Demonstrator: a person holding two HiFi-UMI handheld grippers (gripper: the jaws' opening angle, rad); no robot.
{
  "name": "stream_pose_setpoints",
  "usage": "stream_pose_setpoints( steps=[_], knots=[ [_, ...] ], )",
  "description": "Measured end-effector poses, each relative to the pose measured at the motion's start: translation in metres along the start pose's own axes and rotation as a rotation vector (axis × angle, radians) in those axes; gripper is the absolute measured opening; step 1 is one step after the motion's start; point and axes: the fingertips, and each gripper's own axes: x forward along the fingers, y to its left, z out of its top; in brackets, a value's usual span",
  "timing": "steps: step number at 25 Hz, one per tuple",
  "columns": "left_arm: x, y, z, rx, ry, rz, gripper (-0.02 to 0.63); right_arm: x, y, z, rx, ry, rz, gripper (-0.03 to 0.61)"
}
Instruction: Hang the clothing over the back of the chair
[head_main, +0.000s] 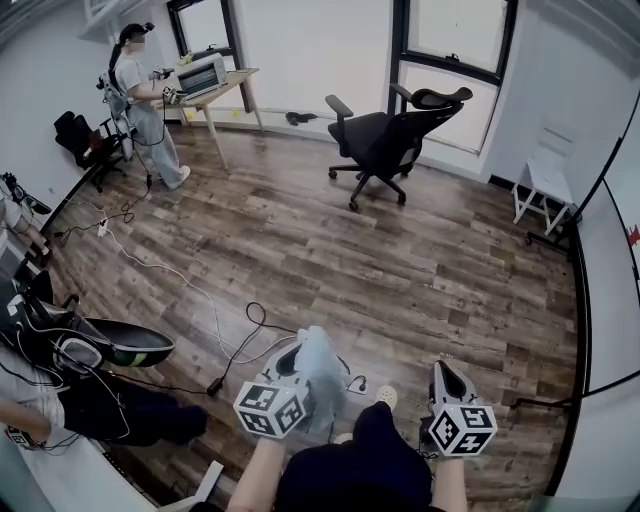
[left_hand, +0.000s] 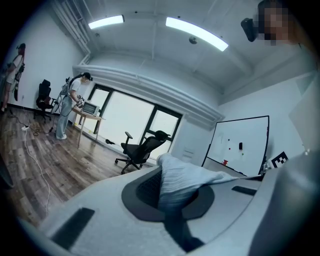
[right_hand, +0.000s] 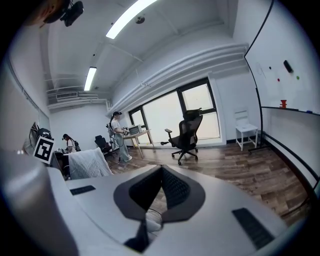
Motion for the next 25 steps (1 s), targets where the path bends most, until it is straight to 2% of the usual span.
stream_pose_setpoints(
  steps=[15, 25],
  knots=[
    [0.11, 0.002, 0.028, -0.004, -0.016, 0.011, 0.011, 0.084, -0.057, 0.048, -0.019, 0.027, 0.039, 0.0],
    [0.176, 0.006, 0.059, -0.003, -0.06, 0.061, 0.012, 0.143, -0.1, 0.09, -0.029, 0.027, 0.08, 0.0]
  ],
)
